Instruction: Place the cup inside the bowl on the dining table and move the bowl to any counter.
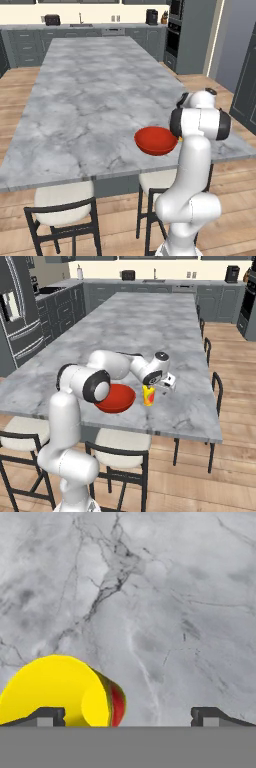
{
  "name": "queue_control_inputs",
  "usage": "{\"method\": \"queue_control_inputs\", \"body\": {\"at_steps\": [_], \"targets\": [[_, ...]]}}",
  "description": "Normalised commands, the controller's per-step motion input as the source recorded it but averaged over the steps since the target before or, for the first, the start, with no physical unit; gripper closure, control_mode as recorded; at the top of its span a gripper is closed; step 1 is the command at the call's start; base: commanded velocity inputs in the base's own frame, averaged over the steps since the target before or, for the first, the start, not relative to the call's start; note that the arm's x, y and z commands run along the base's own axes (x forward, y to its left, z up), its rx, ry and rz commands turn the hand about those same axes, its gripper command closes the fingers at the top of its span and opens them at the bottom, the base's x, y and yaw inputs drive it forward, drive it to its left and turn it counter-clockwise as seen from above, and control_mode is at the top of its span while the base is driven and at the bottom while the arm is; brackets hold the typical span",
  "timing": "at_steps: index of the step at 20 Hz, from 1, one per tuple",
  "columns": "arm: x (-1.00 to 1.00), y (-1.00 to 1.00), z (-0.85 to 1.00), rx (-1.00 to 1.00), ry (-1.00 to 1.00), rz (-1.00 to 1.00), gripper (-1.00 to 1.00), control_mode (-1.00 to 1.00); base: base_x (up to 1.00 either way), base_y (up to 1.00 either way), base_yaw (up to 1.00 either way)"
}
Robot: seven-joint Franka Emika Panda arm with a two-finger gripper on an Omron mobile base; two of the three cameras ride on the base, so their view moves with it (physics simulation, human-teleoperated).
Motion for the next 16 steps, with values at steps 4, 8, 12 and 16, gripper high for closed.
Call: {"method": "queue_control_inputs", "body": {"at_steps": [4,8,12,16], "targets": [[0.12,0.0,-0.19,0.0,0.0,0.0,-1.0,-1.0,0.0,0.0,0.0],[0.14,0.0,-0.17,0.0,0.0,0.0,-1.0,-1.0,0.0,0.0,0.0],[0.1,0.0,-0.18,0.0,0.0,0.0,-1.0,-1.0,0.0,0.0,0.0],[0.0,0.0,-0.01,0.0,0.0,0.0,-1.0,-1.0,0.0,0.0,0.0]]}}
